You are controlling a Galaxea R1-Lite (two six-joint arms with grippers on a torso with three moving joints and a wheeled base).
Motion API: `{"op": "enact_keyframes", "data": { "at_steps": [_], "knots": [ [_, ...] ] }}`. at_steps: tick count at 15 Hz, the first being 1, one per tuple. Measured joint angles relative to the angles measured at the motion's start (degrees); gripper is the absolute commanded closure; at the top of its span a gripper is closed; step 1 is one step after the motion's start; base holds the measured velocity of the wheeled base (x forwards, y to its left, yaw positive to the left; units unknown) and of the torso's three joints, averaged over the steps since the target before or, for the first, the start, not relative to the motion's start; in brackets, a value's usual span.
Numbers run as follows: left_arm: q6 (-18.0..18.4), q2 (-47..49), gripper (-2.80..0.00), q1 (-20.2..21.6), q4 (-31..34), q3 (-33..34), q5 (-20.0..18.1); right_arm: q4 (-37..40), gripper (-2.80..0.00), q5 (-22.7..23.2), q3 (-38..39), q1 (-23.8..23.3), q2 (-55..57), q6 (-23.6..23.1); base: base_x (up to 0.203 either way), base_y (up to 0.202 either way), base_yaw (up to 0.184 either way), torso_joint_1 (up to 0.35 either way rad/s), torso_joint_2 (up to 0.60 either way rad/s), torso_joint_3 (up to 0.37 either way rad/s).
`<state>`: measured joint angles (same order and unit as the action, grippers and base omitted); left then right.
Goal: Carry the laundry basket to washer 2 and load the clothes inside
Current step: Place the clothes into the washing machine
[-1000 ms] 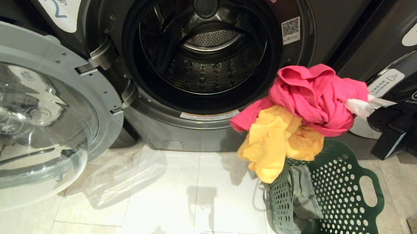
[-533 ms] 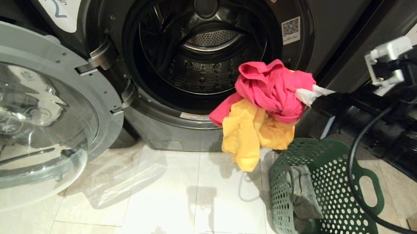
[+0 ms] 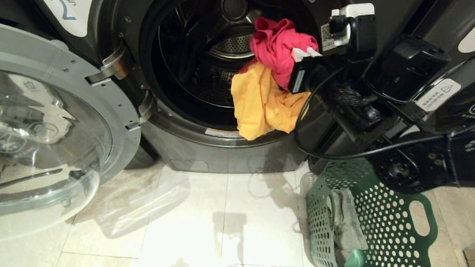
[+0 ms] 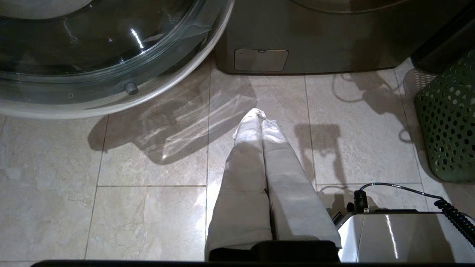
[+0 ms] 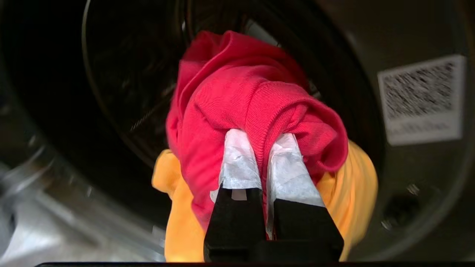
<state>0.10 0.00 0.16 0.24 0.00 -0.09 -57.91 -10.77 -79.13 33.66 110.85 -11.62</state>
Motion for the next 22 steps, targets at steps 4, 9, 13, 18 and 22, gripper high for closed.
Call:
{"op": "enact_keyframes", "data": {
  "at_steps": [4,9,13,18,22],
  "knots": [
    [0.00,0.00,0.00,0.00,0.00,0.00,0.00,-5.15,0.00,-3.44,-11.47,2.92,11.50,0.13,0.000,0.000,0.000,0.000,0.00,0.000],
    [0.00,0.00,0.00,0.00,0.00,0.00,0.00,-11.65,0.00,-3.99,-19.46,7.75,20.50,-2.59,0.000,0.000,0.000,0.000,0.00,0.000],
    [0.00,0.00,0.00,0.00,0.02,0.00,0.00,-11.22,0.00,-4.25,-23.65,8.01,24.99,-4.54,0.000,0.000,0.000,0.000,0.00,0.000],
    [0.00,0.00,0.00,0.00,0.02,0.00,0.00,-8.90,0.00,-5.38,-28.82,5.96,27.70,-8.97,0.000,0.000,0.000,0.000,0.00,0.000],
    [0.00,0.00,0.00,0.00,0.01,0.00,0.01,-1.81,0.00,-5.82,-31.73,4.49,28.15,-7.52,0.000,0.000,0.000,0.000,0.00,0.000]
  ]
}}
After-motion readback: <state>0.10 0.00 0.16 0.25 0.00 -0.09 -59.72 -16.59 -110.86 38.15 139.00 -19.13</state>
